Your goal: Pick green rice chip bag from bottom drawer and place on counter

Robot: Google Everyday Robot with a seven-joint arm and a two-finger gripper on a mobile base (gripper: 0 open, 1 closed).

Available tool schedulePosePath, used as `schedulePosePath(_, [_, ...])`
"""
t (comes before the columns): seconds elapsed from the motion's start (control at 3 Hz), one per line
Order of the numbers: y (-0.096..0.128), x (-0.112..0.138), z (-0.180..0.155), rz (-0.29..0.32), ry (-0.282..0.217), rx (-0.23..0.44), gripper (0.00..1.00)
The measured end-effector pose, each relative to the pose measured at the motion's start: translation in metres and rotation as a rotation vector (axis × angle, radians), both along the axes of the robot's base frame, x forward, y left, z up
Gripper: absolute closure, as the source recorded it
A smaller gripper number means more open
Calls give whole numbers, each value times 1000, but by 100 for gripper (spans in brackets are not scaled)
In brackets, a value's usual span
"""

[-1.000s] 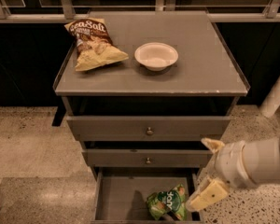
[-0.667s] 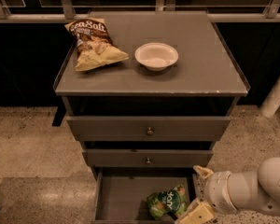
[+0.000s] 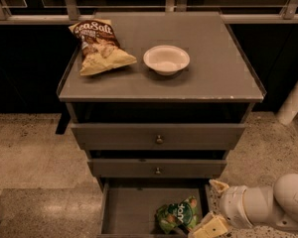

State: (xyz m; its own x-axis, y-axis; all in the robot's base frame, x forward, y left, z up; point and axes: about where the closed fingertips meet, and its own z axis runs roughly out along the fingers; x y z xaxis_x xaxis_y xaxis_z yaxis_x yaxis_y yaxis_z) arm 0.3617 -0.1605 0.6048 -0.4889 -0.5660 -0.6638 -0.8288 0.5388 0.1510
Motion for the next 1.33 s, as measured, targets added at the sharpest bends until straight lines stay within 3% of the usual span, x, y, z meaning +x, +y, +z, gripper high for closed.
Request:
schedulePosePath(0.67, [-32, 64, -80, -31, -19, 82, 0])
schedulePosePath(1.33, [-34, 67, -94, -44, -6, 87, 0])
